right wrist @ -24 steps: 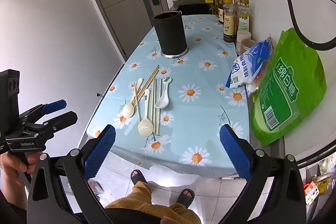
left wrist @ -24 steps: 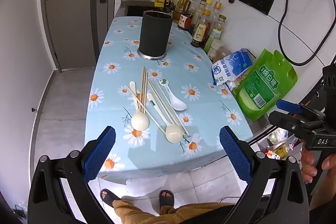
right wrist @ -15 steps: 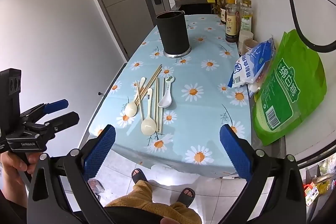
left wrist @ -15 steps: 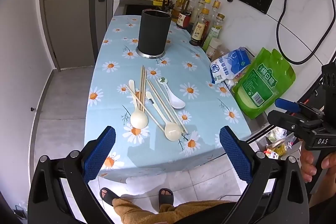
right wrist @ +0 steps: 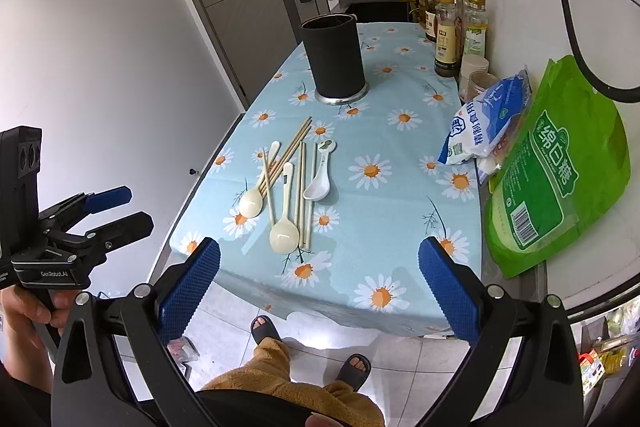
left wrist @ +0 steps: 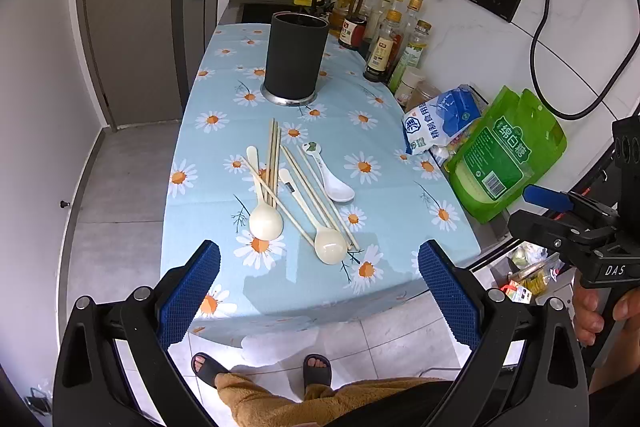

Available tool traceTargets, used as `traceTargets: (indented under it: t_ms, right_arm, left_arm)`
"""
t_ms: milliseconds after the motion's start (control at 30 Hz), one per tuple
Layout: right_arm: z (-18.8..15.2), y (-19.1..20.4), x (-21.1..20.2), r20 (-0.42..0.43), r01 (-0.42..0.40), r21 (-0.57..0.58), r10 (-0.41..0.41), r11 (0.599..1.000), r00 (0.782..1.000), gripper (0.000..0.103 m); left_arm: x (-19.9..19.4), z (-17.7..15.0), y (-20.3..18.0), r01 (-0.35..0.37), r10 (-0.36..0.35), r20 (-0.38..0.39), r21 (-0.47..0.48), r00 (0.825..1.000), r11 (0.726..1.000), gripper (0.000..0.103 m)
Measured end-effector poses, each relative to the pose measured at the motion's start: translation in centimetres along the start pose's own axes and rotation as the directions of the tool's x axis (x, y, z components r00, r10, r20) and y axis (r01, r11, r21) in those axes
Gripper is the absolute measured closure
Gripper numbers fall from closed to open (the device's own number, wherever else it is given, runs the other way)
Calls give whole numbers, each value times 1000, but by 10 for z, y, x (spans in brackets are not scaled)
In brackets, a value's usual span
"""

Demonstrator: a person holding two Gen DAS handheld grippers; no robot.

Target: Organize utensils

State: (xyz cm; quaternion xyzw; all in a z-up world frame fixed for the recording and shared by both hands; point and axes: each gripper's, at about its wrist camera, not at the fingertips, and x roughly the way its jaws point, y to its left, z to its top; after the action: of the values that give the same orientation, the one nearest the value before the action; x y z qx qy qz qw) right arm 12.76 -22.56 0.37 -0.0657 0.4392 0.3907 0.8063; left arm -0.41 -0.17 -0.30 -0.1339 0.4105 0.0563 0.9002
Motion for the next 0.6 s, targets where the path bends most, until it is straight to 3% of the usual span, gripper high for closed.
traceTargets:
  t_ms: [600]
  right_arm:
    - [7, 1, -5, -2, -22, 27, 22, 999, 1000, 4]
  left_arm:
    - [-1, 8, 3, 8, -8, -19, 14, 1000, 1000, 7]
